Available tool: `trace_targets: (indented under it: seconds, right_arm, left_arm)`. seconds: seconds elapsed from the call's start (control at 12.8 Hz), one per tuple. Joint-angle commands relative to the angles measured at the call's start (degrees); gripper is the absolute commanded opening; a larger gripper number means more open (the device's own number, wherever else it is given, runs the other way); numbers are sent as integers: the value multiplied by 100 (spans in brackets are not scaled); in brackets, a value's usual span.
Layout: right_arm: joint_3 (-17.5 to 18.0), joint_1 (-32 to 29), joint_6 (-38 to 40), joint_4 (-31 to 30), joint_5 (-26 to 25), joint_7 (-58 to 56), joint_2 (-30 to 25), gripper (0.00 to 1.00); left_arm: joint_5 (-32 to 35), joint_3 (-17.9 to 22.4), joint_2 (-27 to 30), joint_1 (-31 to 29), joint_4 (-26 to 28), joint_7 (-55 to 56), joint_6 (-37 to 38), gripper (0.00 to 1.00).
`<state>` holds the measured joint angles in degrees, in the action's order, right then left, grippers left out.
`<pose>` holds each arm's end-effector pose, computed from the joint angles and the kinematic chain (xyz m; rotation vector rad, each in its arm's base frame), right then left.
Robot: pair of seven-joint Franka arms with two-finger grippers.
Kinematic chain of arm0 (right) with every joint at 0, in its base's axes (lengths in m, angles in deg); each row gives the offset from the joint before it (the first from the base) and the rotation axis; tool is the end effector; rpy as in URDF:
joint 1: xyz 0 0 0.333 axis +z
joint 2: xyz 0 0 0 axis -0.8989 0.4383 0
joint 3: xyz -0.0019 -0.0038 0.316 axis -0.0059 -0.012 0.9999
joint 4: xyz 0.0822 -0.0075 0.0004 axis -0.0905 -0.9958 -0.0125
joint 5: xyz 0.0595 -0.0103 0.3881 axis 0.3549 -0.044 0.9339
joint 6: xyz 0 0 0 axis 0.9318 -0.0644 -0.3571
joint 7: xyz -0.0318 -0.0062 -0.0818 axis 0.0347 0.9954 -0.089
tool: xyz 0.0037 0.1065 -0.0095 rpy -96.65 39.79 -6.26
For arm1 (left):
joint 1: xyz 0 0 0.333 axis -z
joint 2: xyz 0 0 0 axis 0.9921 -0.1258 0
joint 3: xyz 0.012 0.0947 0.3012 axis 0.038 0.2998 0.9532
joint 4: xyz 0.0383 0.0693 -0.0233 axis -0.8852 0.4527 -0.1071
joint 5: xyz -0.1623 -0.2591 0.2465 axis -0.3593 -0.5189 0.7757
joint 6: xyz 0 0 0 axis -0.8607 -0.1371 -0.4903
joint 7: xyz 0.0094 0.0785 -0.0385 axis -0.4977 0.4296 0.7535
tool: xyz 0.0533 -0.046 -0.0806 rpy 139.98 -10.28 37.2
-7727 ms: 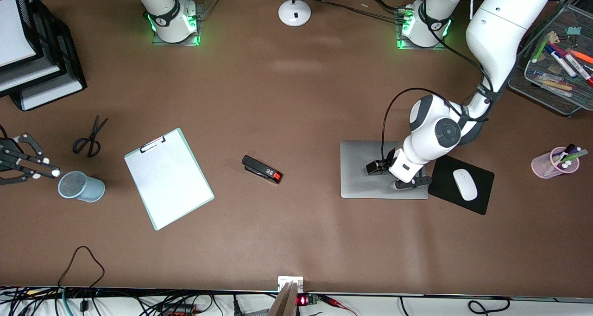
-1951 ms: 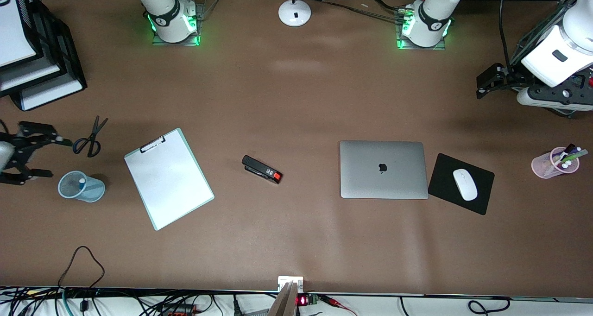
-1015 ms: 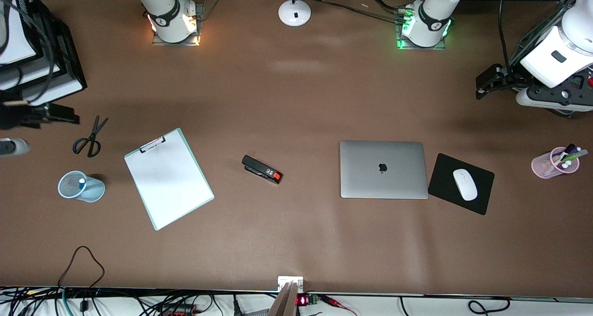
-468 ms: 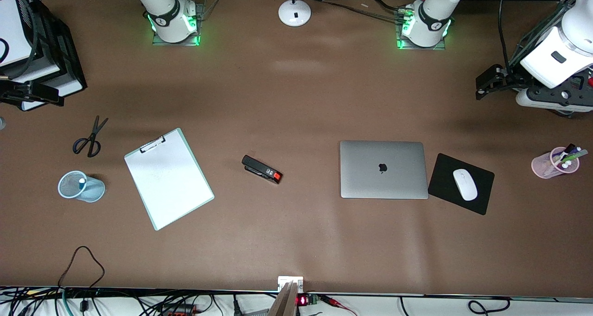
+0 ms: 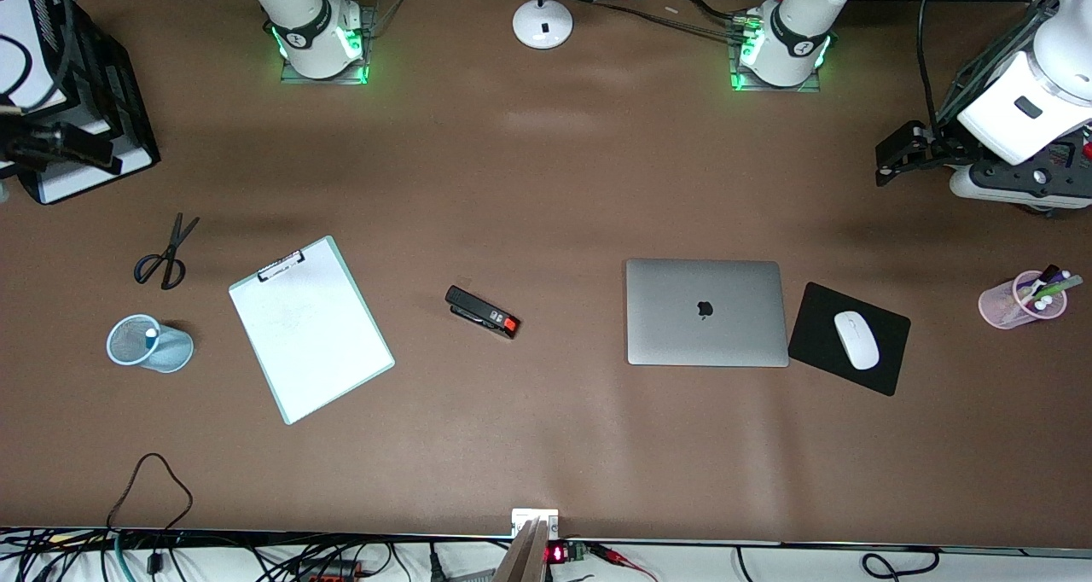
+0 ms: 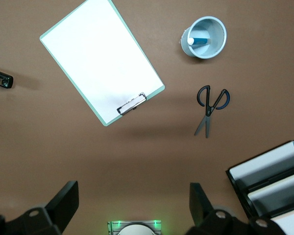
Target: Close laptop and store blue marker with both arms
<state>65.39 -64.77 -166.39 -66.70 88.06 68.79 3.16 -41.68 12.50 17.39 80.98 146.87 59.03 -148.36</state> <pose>0.5518 -0.0455 0.6085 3.1211 -0.0655 -0.2018 0.5529 -0.0634 0.6108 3.1308 -0.1351 -0.0218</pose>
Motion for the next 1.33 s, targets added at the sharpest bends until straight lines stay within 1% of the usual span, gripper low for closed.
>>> trace_targets:
  seconds: [0.0,0.31,0.55,0.7,1.25]
  right_arm:
    - [47,-108,-272,-428,-63,57,-336,100]
    - [56,-91,-307,-429,-98,75,-477,100]
    - [100,-56,-412,-394,-116,101,-433,100]
    - [91,-56,-448,-385,-37,110,-442,100]
    - [91,-73,-360,-376,-19,101,-460,100]
  left_arm:
    - [-111,43,29,21,21,-115,-60,100]
    - [-93,43,2,21,-23,-54,-69,100]
    - [-93,52,2,13,-32,-45,-34,100]
    - [-93,43,2,21,-58,-27,-16,100]
    - [-49,43,-59,21,-58,-27,-33,100]
